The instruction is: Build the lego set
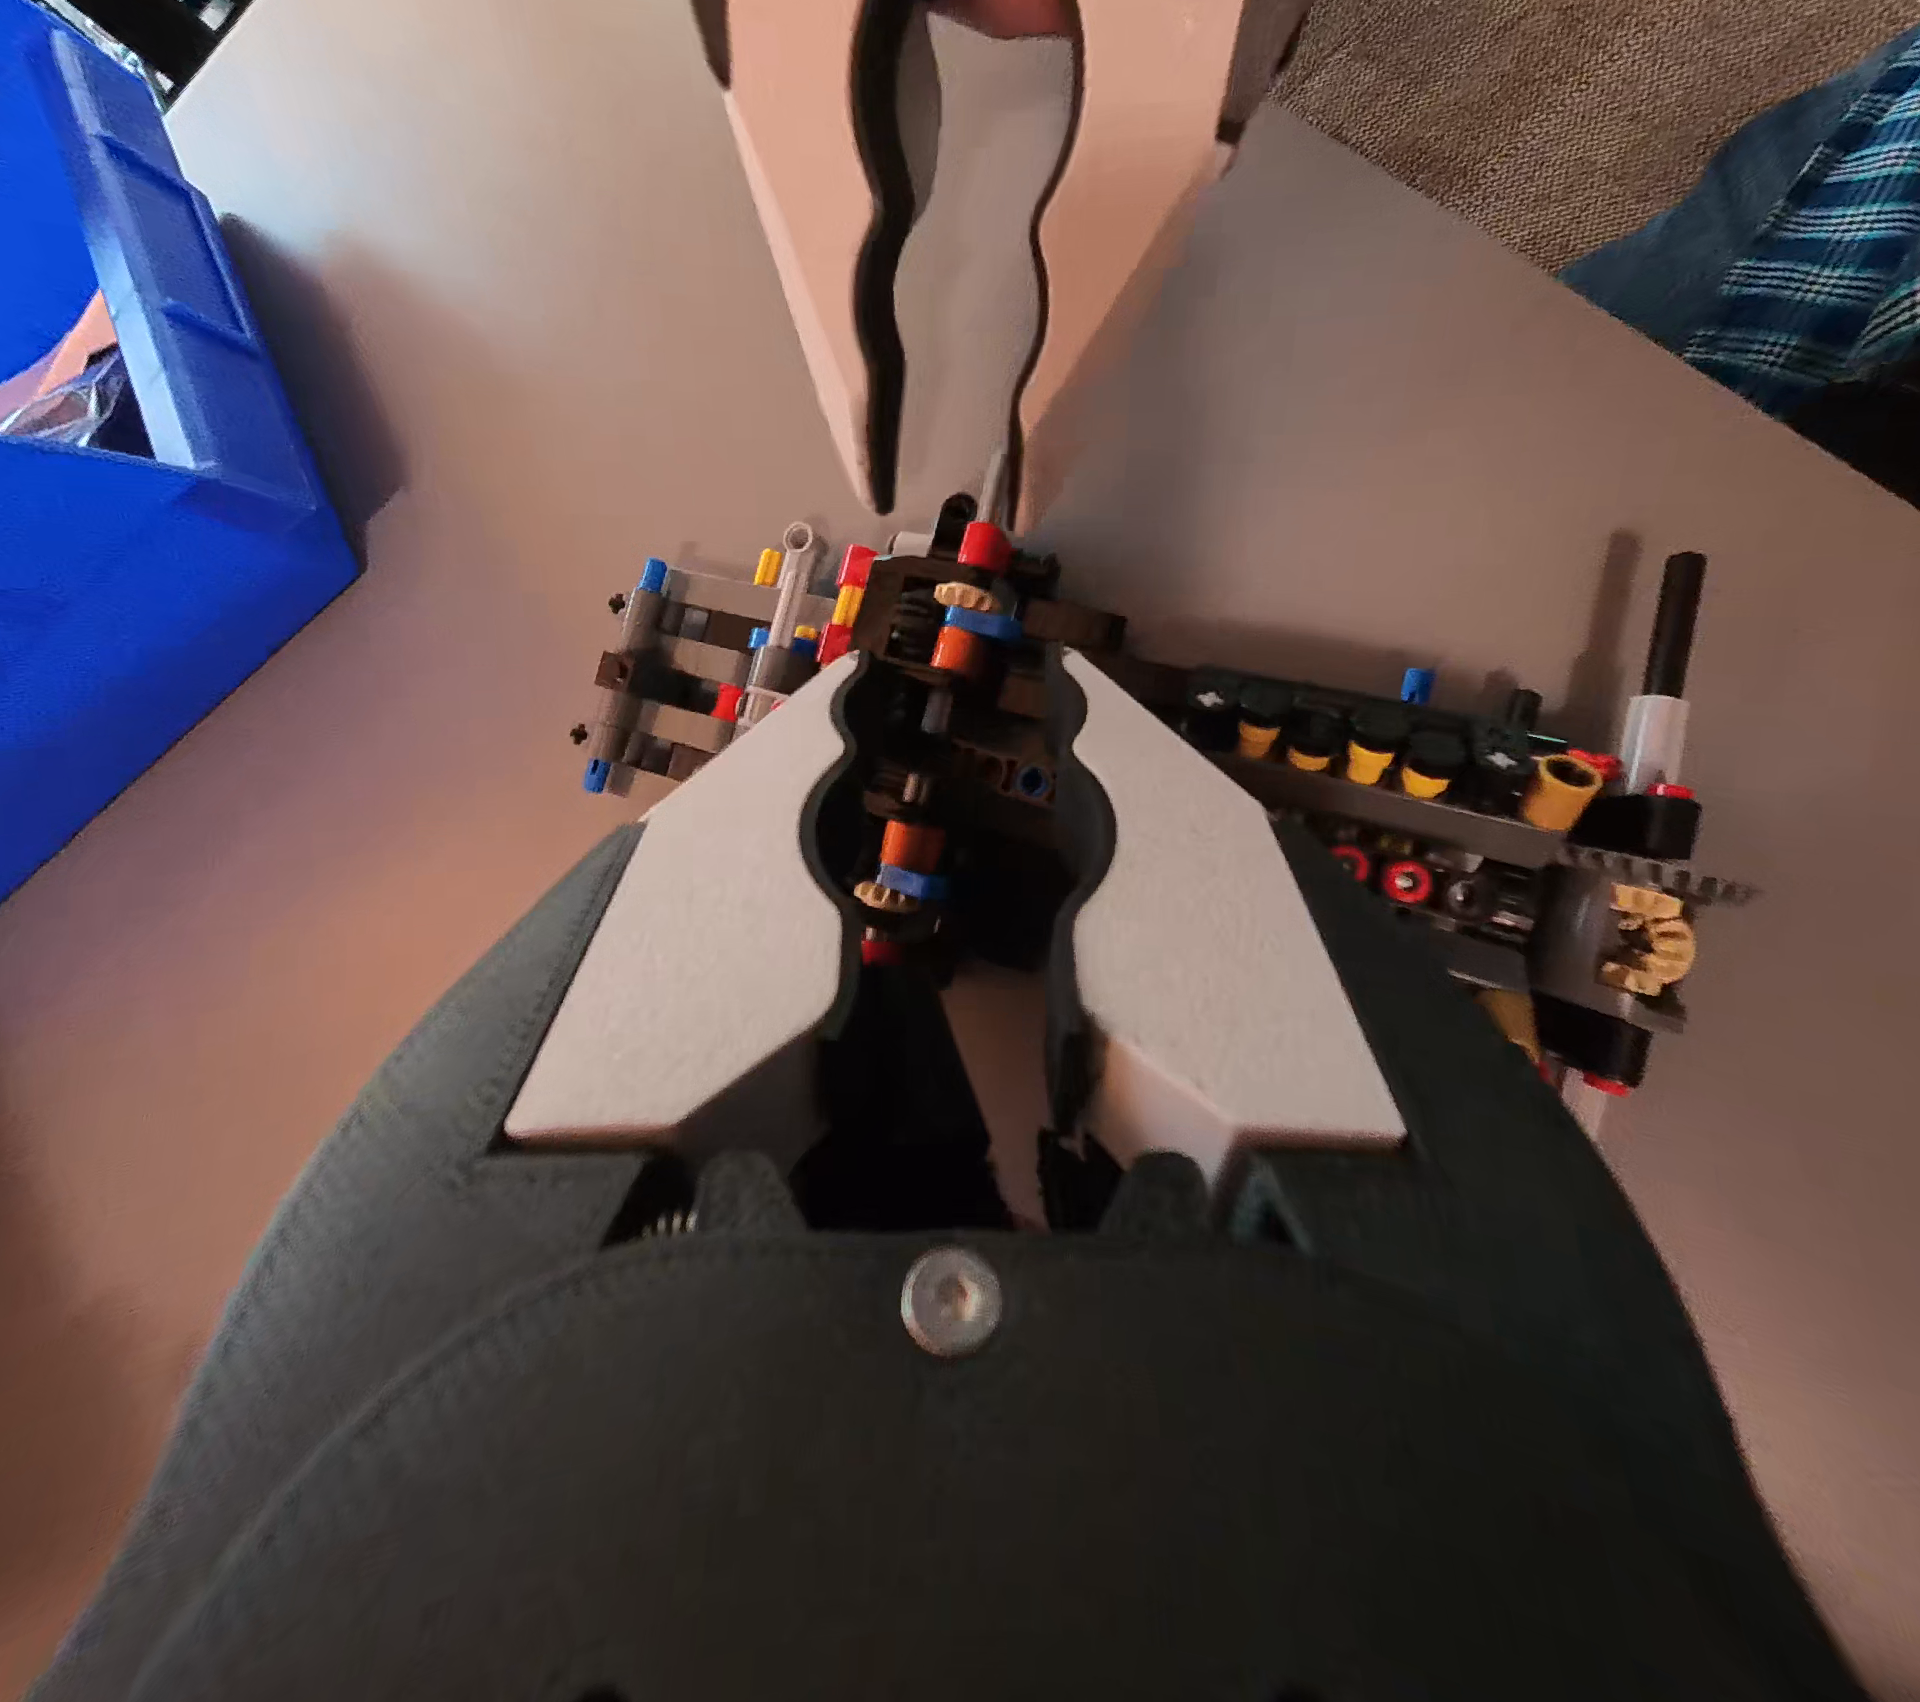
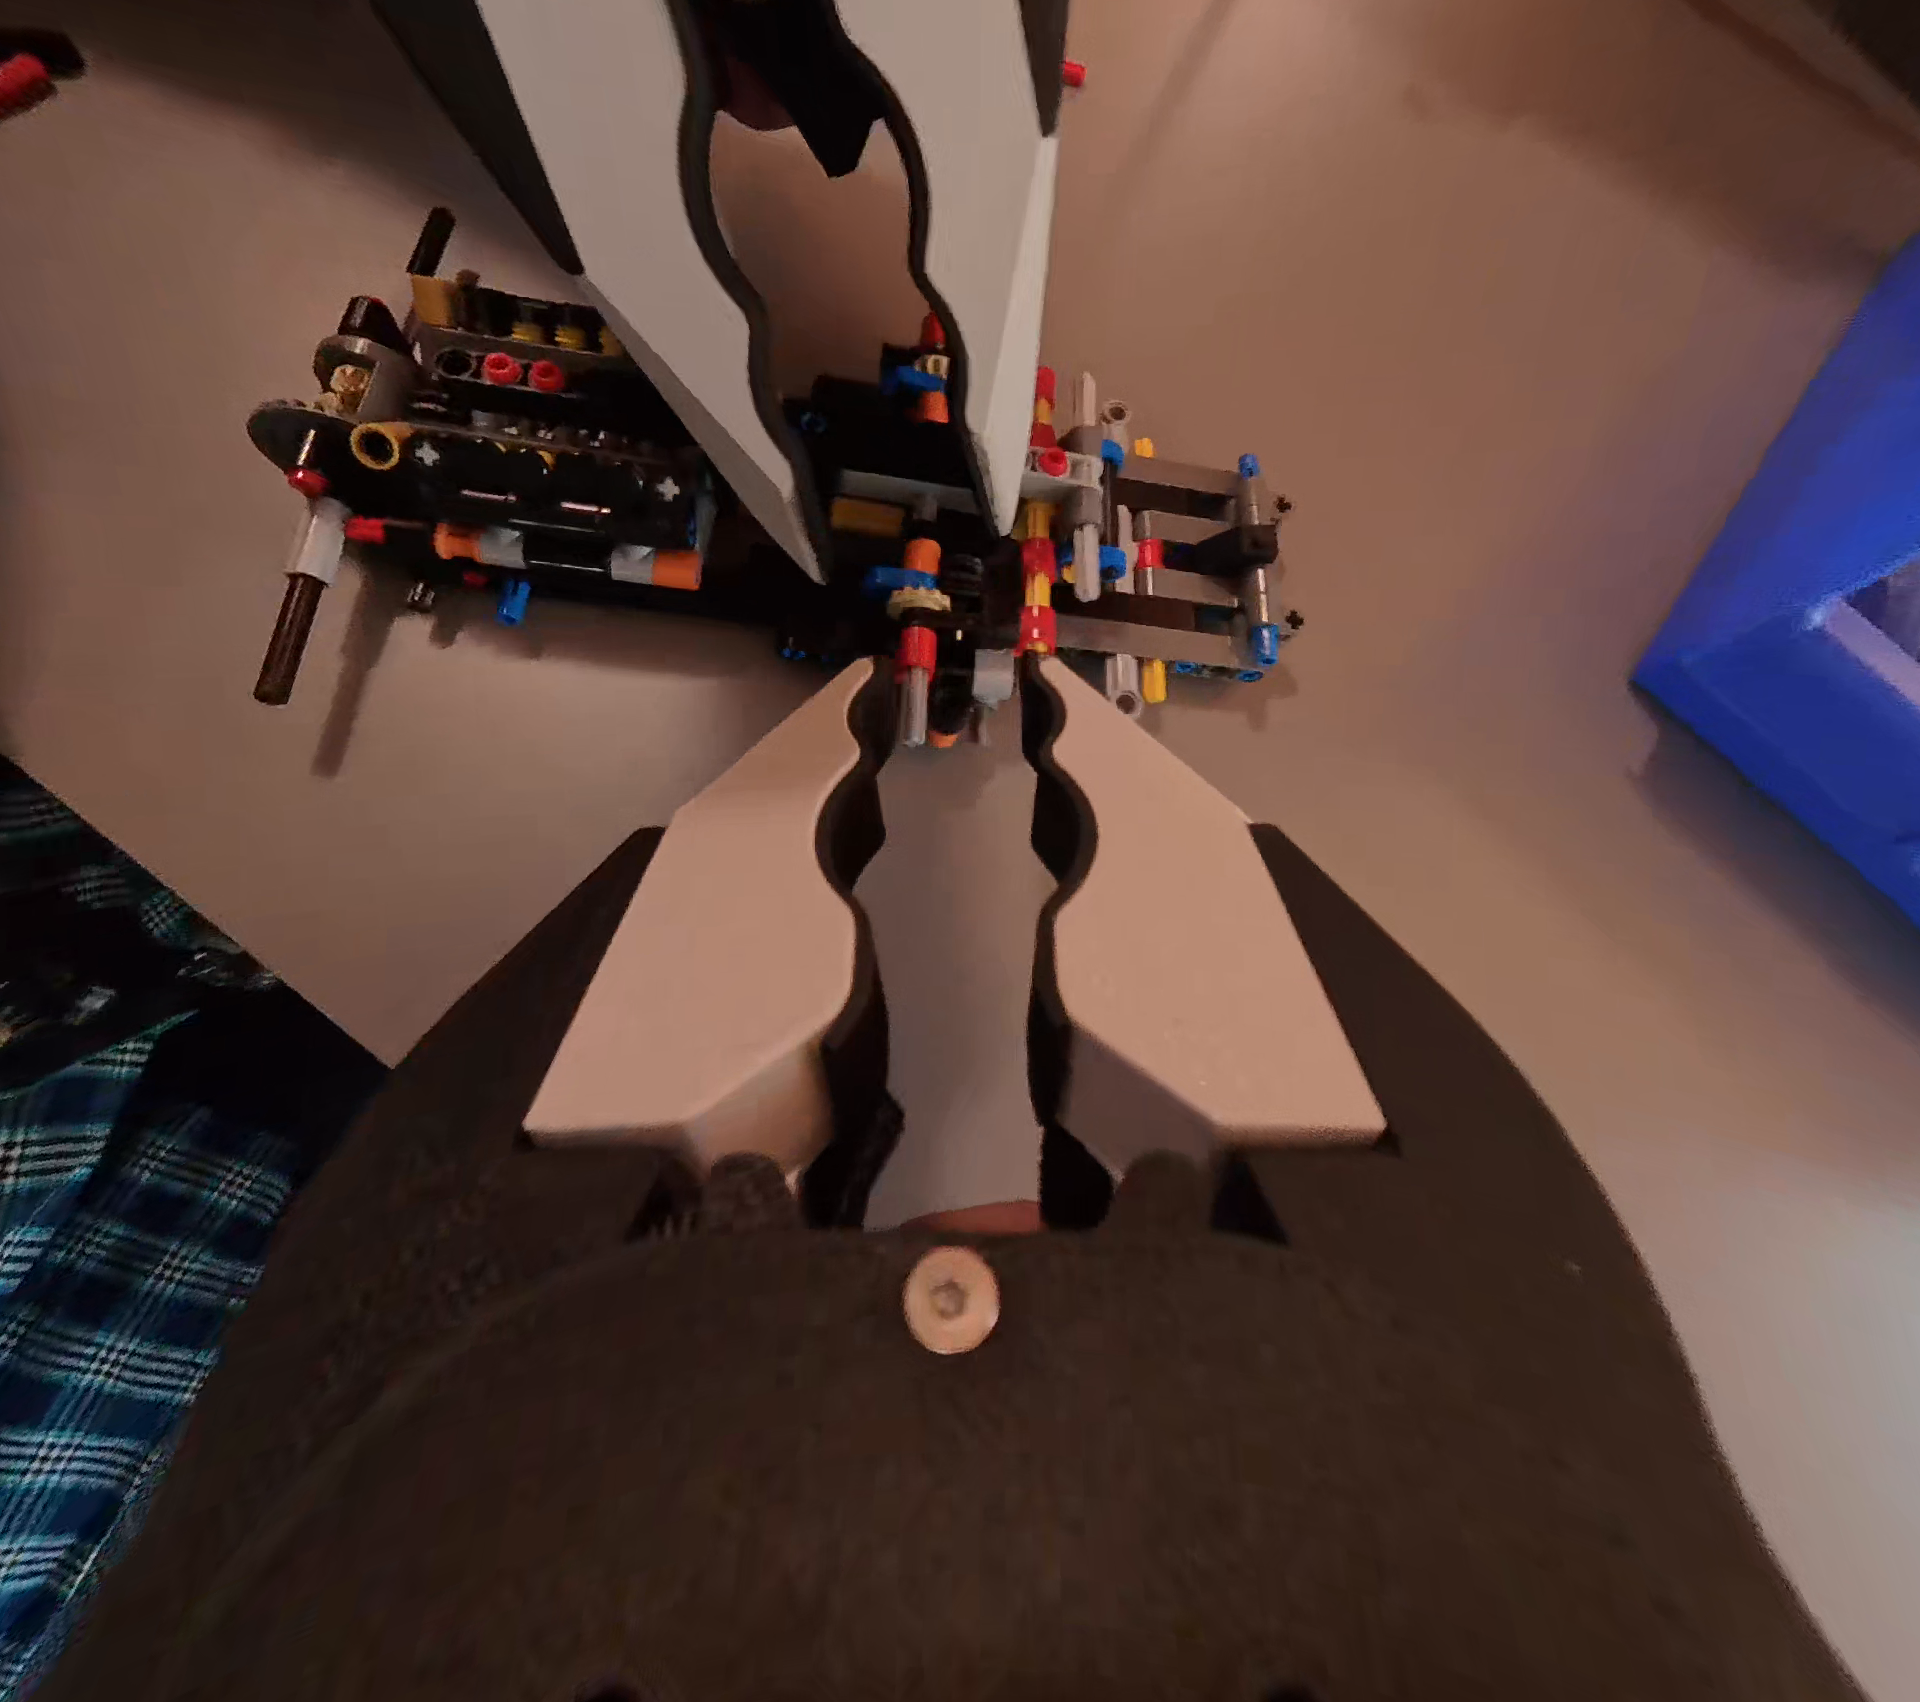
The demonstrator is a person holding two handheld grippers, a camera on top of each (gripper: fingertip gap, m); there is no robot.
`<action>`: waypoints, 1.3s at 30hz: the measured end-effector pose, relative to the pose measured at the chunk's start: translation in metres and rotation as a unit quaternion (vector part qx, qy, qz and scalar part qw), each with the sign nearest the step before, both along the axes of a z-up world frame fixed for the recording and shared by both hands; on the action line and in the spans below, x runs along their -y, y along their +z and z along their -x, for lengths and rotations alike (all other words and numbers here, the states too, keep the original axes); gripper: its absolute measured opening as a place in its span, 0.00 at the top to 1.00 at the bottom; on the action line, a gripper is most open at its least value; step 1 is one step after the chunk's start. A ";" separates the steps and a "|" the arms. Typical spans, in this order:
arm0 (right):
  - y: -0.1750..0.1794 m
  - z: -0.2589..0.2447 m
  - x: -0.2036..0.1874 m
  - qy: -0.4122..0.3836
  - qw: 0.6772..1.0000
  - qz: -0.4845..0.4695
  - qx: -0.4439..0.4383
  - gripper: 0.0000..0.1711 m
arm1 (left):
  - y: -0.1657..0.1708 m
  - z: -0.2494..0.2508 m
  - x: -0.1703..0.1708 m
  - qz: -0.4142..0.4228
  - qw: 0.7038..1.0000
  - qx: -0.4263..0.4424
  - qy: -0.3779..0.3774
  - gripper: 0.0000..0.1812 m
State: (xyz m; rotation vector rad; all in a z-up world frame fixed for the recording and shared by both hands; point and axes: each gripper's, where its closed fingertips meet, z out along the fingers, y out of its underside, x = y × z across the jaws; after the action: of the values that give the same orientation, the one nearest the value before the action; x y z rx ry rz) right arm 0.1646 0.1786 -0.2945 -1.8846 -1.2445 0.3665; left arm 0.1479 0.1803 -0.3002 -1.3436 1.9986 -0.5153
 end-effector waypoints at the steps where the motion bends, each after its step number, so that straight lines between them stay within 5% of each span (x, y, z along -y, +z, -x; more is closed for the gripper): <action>1: -0.003 0.001 0.001 0.002 1.000 -0.003 0.011 0.89 | 0.000 0.000 0.000 0.001 1.000 0.000 0.001 0.83; 5: -0.007 0.005 0.002 0.007 0.999 -0.029 0.033 0.98 | 0.000 0.000 -0.002 -0.002 1.000 0.000 0.005 0.83; 13: -0.005 0.003 0.003 -0.033 0.995 0.065 -0.061 0.98 | -0.001 0.000 -0.004 -0.003 1.000 0.003 0.011 0.84; 23: 0.000 -0.001 0.005 -0.042 0.996 0.034 -0.070 0.99 | 0.001 -0.003 -0.005 -0.004 1.000 0.010 0.018 0.89; 31: 0.002 0.001 -0.002 -0.040 0.995 0.048 -0.081 0.81 | 0.016 0.001 -0.007 0.037 0.999 0.017 0.036 0.76; 39: 0.002 0.008 -0.015 -0.002 0.995 0.056 -0.083 0.81 | 0.011 0.022 -0.019 0.054 0.993 -0.053 0.085 0.76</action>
State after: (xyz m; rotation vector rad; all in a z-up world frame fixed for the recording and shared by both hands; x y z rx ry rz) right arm 0.1571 0.1931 -0.2928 -1.9087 -1.1287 0.5901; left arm 0.1259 0.1997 -0.2893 -1.6222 1.9407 -0.4864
